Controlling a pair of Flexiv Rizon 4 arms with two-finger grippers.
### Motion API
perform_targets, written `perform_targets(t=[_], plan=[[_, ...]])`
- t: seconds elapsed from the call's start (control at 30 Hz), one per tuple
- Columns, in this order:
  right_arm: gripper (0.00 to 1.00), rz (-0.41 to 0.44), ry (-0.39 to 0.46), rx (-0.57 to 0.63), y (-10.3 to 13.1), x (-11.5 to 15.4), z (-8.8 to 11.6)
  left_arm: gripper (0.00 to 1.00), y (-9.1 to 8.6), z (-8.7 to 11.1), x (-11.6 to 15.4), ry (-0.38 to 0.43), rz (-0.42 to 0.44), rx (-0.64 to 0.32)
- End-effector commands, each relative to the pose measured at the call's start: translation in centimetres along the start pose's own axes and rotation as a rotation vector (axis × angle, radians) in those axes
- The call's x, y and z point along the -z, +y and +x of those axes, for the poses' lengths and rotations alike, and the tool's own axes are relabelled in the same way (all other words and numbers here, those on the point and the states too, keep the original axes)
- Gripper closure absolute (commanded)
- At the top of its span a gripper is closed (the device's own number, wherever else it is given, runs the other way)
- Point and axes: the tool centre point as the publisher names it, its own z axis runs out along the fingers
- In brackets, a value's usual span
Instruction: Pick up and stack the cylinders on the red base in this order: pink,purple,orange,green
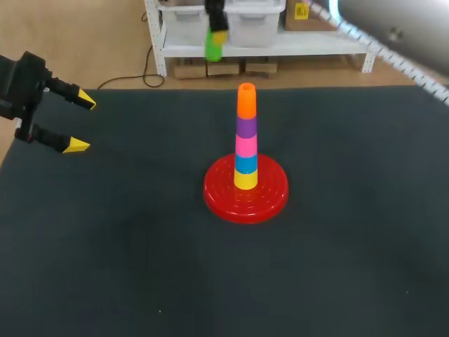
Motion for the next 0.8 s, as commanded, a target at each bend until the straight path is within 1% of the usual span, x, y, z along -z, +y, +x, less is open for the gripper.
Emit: perform_targets(t=[0.03, 0.2, 0.37, 0.4, 0.43, 0.63, 0.77, 0.8], plan=[[1.0, 0.031, -0.008, 0.001, 1.7, 1.1, 1.7, 0.0, 0.1, 0.1, 0.0, 0.0, 0.0, -0.001], [1.0, 0.046, -0.01, 0.012, 3.2, 1.4, 2.9, 0.0, 0.1, 0.1, 0.0, 0.0, 0.0, -0.001], [1.0, 0.04, -0.008, 0.021, 4.8, 1.1, 3.4, 0.0, 0.1, 0.1, 0.0, 0.0, 0.0, -0.001], [1.0, 0.053, -0.011, 0.022, 5.1, 1.2, 3.5, 0.0, 0.1, 0.1, 0.0, 0.0, 0.0, -0.001], [1.0, 0.063, 0.005, 0.033, 5.5, 1.2, 3.6, 0.0, 0.1, 0.1, 0.0, 0.0, 0.0, -0.001], [1.0, 0.067, 0.011, 0.058, 7.6, 1.1, 4.1, 0.0, 0.1, 0.1, 0.0, 0.0, 0.0, -0.001], [1.0, 0.055, 0.02, 0.058, 8.4, 0.7, 4.4, 0.0, 0.1, 0.1, 0.0, 0.0, 0.0, -0.001], [1.0, 0.043, 0.033, 0.06, 8.5, 0.5, 4.6, 0.0, 0.1, 0.1, 0.0, 0.0, 0.0, -0.001]])
